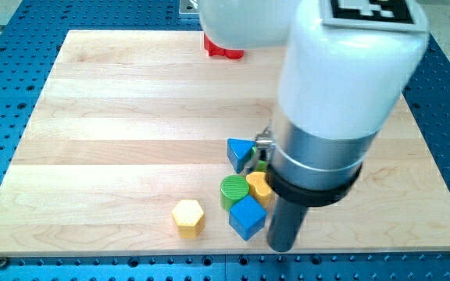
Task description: Push the cube into the triangle
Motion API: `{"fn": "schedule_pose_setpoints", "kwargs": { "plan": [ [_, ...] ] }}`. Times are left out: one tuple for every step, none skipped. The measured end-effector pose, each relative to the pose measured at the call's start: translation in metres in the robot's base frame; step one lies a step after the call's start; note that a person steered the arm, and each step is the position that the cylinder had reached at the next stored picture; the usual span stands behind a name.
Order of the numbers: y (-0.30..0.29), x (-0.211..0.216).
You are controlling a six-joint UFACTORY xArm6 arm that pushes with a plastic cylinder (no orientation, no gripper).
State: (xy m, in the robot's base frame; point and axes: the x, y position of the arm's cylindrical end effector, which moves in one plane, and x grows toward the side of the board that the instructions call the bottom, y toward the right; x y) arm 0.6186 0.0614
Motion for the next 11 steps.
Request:
{"fn": "schedule_pose_setpoints", "kwargs": {
  "plan": [
    [-0.022, -0.003],
    [-0.056, -0.043],
    [-0.094, -0.089],
    [-0.122, -0.108],
    [-0.185, -0.119],
    [-0.207, -0.145],
    [-0.167, -0.150],
    [-0.120, -0.138],
    [-0.092, -0.129],
    [-0.078, -0.114],
    [-0.065, -0.078]
  ]
}}
